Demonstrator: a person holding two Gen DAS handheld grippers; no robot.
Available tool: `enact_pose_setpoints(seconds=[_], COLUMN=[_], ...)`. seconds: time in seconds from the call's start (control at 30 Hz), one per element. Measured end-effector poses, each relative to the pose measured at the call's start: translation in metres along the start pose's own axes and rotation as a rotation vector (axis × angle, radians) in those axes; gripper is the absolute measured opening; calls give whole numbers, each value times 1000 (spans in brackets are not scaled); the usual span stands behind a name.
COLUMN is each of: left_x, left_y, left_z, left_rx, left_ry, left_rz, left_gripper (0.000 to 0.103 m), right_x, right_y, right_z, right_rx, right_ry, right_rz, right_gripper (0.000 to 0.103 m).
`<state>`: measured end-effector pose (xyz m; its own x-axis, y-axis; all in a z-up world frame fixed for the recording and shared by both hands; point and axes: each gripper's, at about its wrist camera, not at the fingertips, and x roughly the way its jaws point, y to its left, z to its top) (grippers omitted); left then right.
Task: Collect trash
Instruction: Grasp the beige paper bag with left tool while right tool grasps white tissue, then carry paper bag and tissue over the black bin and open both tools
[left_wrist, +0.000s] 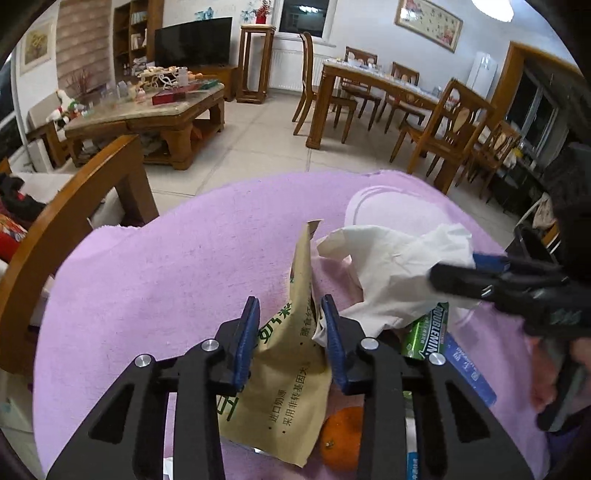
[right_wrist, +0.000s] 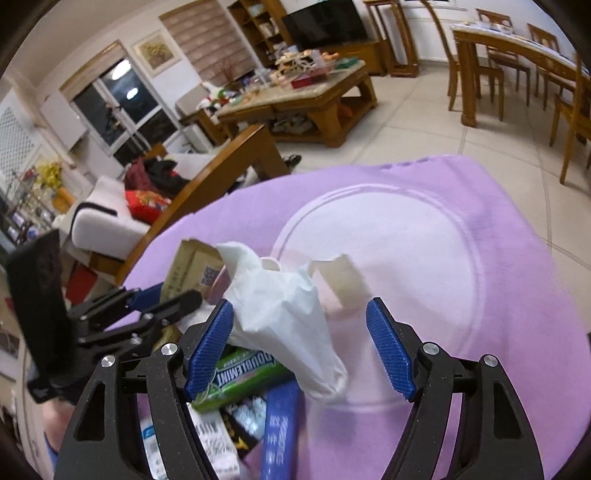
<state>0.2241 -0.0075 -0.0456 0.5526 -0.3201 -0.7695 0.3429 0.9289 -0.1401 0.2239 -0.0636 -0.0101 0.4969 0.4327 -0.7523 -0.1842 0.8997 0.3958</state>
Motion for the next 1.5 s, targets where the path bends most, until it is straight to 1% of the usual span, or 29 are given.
enact_pose_setpoints(seconds=[0.03, 0.07, 0.1, 0.13, 0.17, 0.2, 0.23, 0.27, 0.37, 0.4, 0.53, 0.6, 0.7, 0.8, 0.83, 0.87, 0.93, 0.97, 1.03, 1.07, 1.1, 1.2, 1.23, 1.3, 1.33, 1.4, 1.43, 1.47, 1.5], left_x=[2, 0, -1, -4, -6, -11, -13, -15, -18, -21, -35, -45, -53, -46, -40, -35, -26, -24, -15, -12, -10, -8, -10, -16, -17, -20, -22, -23, -24], left_y=[4, 4, 4, 4, 4, 3, 3, 3, 5, 6, 5, 4, 0, 0, 0, 0, 2, 4, 7, 7, 4, -6, -9, -11, -12, -15, -16, -16, -17], left_z=[1, 1, 0, 0, 1, 1, 2, 2, 2, 1, 3, 4, 4, 1, 0, -1, -1, 0, 2, 3, 6, 6, 4, -2, -4, -9, -11, -12, -14], left_rx=[-1, -3, -4, -4, -2, 0, 1, -1, -18, -25, -36, -40, -51, -57, -57, -54, -51, -52, -44, -44, -31, 16, 23, 14, 16, 32, 39, 40, 41], left_ry=[-4, -11, -17, -27, -38, -55, -66, -79, -96, -109, -176, -222, -248, -203, -169, -147, -110, -103, -66, -57, -48, -24, -21, -28, -28, -31, -40, -45, -53], left_rz=[-7, -13, -21, -30, -33, -31, -31, -34, -44, -53, -89, -82, -79, -59, -48, -34, 0, 11, 13, 5, 12, 50, 49, 15, 16, 32, 41, 51, 60], left_gripper=[31, 28, 26, 26, 26, 26, 26, 26, 26, 26, 16, 15, 15, 15, 15, 15, 16, 18, 21, 22, 22, 22, 22, 22, 22, 30, 47, 70, 79], right_x=[10, 10, 15, 15, 15, 12, 3, 3, -18, -31, -71, -96, -135, -153, -163, -181, -192, -192, -208, -208, -216, -225, -230, -232, -235, -237, -238, -236, -236], right_y=[5, 5, 5, 8, 8, 11, 16, 16, 27, 33, 40, 41, 32, 24, 19, 9, 2, 2, -11, -11, -20, -29, -34, -36, -40, -43, -46, -44, -47], right_z=[-3, -3, -2, -3, -3, -3, -5, -5, -8, -12, -27, -34, -42, -45, -47, -52, -59, -59, -75, -75, -86, -96, -104, -108, -112, -120, -122, -122, -125], right_rx=[-8, -8, -9, -25, -25, -39, -57, -57, -89, -101, -123, -130, -128, -119, -110, -98, -89, -89, -87, -87, -79, -72, -68, -67, -66, -61, -59, -58, -54], right_ry=[25, 25, 29, 19, 19, 3, -36, -36, -112, -152, -258, -317, -389, -406, -417, -429, -431, -431, -425, -425, -415, -414, -410, -409, -407, -401, -396, -392, -386], right_rz=[17, 17, 25, 32, 32, 32, 28, 28, 24, 24, 3, -15, -29, -24, -22, -16, -4, -4, 1, 1, 5, 1, 4, 3, 4, 9, 12, 14, 19], right_gripper=[44, 34, 30, 22, 16, 14, 11, 9, 6, 6, 5, 5, 4, 4, 4, 4, 4, 4, 4, 4, 4, 4, 4, 4, 4, 4, 4, 5, 5])
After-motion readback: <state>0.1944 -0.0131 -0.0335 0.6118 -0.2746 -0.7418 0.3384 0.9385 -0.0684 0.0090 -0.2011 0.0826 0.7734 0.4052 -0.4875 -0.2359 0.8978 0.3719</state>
